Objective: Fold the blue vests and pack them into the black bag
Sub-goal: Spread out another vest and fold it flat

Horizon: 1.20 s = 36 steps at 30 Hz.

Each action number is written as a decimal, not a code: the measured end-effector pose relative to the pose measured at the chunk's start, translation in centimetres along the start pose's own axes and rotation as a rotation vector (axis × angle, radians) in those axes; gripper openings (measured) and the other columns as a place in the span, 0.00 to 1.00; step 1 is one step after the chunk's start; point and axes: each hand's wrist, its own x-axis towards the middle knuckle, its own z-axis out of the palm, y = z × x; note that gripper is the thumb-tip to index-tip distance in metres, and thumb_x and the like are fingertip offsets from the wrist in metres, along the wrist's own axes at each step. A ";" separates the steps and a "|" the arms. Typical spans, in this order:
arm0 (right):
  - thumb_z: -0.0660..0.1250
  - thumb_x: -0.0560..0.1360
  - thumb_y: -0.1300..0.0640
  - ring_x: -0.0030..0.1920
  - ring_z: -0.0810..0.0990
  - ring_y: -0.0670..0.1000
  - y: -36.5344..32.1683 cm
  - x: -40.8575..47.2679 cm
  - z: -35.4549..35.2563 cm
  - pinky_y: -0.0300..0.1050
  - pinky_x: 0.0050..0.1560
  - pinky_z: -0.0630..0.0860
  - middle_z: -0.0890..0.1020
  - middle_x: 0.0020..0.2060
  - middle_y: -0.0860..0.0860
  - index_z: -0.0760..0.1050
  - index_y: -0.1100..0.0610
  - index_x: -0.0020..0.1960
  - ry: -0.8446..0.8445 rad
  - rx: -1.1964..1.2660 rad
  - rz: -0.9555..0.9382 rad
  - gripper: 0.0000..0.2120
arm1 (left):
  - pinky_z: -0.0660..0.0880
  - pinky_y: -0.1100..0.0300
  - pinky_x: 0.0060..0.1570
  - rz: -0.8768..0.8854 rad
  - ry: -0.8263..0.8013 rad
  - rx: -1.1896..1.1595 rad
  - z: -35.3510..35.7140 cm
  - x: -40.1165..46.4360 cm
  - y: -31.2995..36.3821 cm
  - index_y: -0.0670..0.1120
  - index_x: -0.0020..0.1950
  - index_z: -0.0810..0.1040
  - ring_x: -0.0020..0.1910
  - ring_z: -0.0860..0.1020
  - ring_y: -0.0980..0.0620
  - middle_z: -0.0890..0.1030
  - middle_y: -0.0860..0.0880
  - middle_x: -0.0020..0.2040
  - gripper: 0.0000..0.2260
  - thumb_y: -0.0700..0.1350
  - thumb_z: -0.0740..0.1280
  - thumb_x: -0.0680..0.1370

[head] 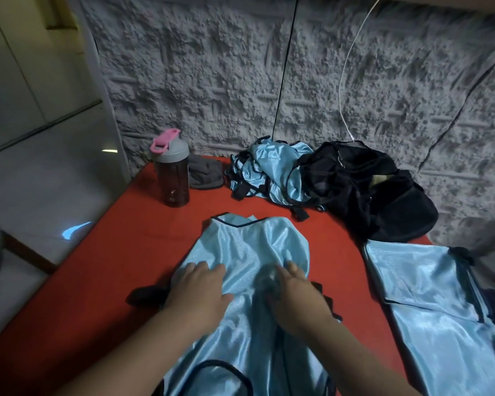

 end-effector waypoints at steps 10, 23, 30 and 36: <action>0.53 0.78 0.31 0.79 0.55 0.52 4.5 -0.9 -0.7 0.63 0.78 0.49 0.63 0.77 0.50 0.60 0.49 0.78 -0.090 -0.202 0.213 0.34 | 0.54 0.42 0.76 -0.130 -0.225 -0.023 1.3 1.2 -1.5 0.59 0.81 0.48 0.79 0.47 0.35 0.48 0.42 0.81 0.44 0.74 0.62 0.72; 0.63 0.67 0.58 0.52 0.84 0.53 2.3 1.4 -3.5 0.43 0.52 0.79 0.85 0.52 0.49 0.83 0.47 0.59 -0.046 0.031 -0.015 0.23 | 0.76 0.59 0.49 -0.185 0.086 -0.307 -0.1 3.3 -2.6 0.55 0.49 0.84 0.48 0.80 0.54 0.82 0.58 0.49 0.09 0.53 0.77 0.71; 0.71 0.74 0.49 0.37 0.79 0.42 0.3 0.4 -3.6 0.43 0.40 0.74 0.83 0.37 0.47 0.81 0.54 0.44 -0.019 0.446 0.076 0.08 | 0.64 0.60 0.30 -0.562 0.076 -1.155 -0.9 4.0 -2.4 0.45 0.33 0.70 0.25 0.67 0.50 0.68 0.49 0.26 0.18 0.49 0.77 0.72; 0.78 0.70 0.49 0.36 0.84 0.53 -0.7 1.8 -2.9 0.53 0.42 0.81 0.84 0.33 0.51 0.82 0.63 0.43 -0.041 0.767 0.410 0.17 | 0.62 0.63 0.21 -0.667 -0.214 -1.358 -1.5 3.2 -0.6 0.44 0.48 0.79 0.25 0.71 0.54 0.79 0.48 0.35 0.09 0.41 0.77 0.73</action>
